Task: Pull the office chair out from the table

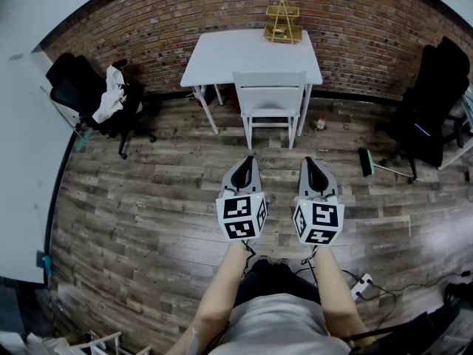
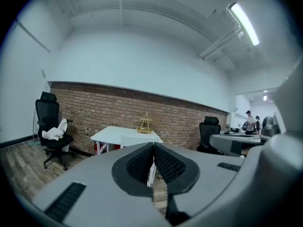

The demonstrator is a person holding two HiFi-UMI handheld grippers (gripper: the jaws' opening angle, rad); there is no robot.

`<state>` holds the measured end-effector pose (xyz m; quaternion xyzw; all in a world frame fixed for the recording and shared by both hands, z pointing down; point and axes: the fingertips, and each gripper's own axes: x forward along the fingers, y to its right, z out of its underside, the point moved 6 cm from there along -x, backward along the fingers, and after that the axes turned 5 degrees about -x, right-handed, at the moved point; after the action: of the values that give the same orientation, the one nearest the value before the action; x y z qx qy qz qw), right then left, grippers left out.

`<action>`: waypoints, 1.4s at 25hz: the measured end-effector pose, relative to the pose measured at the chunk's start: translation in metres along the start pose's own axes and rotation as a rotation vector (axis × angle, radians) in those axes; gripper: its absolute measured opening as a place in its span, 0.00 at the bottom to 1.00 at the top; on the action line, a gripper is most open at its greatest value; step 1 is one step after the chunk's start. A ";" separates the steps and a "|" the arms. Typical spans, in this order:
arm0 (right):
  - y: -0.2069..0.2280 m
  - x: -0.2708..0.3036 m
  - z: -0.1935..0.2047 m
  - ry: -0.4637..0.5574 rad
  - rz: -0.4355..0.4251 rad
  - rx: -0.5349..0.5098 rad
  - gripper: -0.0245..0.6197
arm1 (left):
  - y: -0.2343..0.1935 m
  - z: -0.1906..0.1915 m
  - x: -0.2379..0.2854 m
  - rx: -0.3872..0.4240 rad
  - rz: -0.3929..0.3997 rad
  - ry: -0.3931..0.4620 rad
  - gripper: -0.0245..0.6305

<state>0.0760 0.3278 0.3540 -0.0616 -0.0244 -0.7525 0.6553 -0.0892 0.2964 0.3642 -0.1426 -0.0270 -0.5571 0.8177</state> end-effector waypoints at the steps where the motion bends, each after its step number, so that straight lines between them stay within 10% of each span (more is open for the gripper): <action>1: 0.000 0.000 0.000 0.000 0.000 0.000 0.06 | 0.000 0.000 0.000 0.001 0.000 0.001 0.06; 35: 0.060 0.029 0.035 -0.098 -0.088 -0.068 0.06 | 0.009 0.020 0.038 0.057 -0.027 -0.067 0.06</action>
<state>0.1340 0.2946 0.3900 -0.1194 -0.0335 -0.7771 0.6170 -0.0636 0.2701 0.3895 -0.1372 -0.0721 -0.5620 0.8125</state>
